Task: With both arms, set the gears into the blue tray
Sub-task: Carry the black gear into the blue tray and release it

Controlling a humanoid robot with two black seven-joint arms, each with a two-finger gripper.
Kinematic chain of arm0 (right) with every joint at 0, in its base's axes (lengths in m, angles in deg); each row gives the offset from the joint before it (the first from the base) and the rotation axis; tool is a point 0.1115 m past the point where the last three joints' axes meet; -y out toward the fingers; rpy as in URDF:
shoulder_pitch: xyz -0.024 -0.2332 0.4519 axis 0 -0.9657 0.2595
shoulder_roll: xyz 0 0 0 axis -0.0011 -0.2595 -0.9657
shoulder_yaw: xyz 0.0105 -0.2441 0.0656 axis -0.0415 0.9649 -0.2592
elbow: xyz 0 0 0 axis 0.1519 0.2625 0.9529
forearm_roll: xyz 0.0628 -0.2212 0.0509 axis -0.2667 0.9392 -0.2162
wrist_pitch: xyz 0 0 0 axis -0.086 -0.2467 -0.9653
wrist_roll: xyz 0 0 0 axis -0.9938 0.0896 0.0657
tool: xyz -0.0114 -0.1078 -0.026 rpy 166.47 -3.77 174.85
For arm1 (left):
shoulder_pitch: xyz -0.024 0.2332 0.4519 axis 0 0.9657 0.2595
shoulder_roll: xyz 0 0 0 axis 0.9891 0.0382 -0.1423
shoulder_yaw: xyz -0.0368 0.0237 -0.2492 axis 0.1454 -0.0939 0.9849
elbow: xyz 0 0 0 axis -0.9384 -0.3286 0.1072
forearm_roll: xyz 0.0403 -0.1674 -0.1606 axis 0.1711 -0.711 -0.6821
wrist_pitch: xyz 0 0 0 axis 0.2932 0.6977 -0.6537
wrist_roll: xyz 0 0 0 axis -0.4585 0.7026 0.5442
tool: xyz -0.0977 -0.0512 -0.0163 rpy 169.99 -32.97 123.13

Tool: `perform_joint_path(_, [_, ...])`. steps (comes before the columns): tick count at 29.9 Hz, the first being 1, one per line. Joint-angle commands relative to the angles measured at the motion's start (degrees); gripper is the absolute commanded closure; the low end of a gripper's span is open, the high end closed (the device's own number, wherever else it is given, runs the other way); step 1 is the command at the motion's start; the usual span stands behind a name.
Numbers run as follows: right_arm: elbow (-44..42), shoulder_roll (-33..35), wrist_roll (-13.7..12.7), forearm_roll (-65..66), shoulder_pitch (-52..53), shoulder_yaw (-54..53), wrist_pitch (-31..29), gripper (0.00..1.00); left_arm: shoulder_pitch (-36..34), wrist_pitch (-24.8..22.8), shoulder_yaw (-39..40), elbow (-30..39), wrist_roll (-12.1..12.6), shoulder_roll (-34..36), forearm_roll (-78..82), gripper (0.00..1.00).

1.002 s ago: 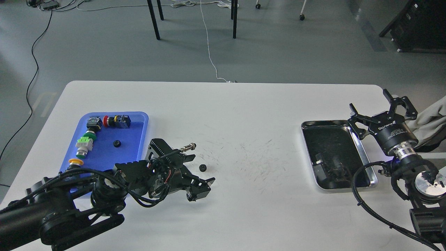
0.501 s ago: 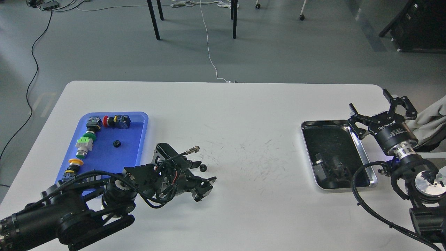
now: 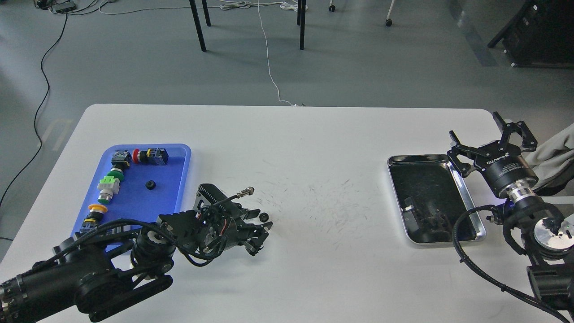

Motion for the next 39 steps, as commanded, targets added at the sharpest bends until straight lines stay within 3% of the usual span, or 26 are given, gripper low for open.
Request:
perform_joint_path(1, [0.01, 0.00, 0.00, -0.08, 0.00, 0.04, 0.00, 0.05, 0.00, 0.04, 0.02, -0.07, 0.03, 0.06, 0.00, 0.78])
perform_joint_path(6, [0.01, 0.00, 0.00, 0.01, 0.17, 0.04, 0.00, 0.05, 0.00, 0.40, 0.11, -0.25, 0.03, 0.06, 0.00, 0.91])
perform_joint_path(11, [0.01, 0.09, 0.00, 0.01, 0.26, 0.04, 0.00, 0.05, -0.17, 2.50, 1.25, 0.89, 0.11, 2.34, 0.00, 0.91])
perform_joint_path(16, [0.27, 0.18, 0.00, 0.01, 0.26, 0.13, 0.00, 0.04, -1.05, 5.49, 6.34, 5.28, 0.99, 11.03, -1.76, 0.91])
perform_joint_path(21, [0.36, 0.18, 0.00, 0.01, 0.44, 0.13, 0.00, 0.04, -0.88, 6.20, 12.76, 6.96, -0.32, 21.75, -8.09, 0.91])
perform_joint_path(27, [0.45, 0.18, 0.00, 0.10, 0.88, 0.13, 0.00, 0.04, 3.32, 12.08, 12.51, 6.52, -1.29, 32.04, -20.39, 0.91])
perform_joint_path(33, [0.45, 0.26, 0.00, 0.36, 1.58, 0.74, 0.00, 0.04, 12.65, 16.74, 12.77, 5.55, -1.21, 32.14, -22.08, 0.91])
perform_joint_path(39, [0.36, 1.76, 0.00, 0.36, 1.58, 1.54, 0.00, 0.04, 13.71, 17.01, 12.86, 3.54, -1.20, 29.42, -21.81, 0.90])
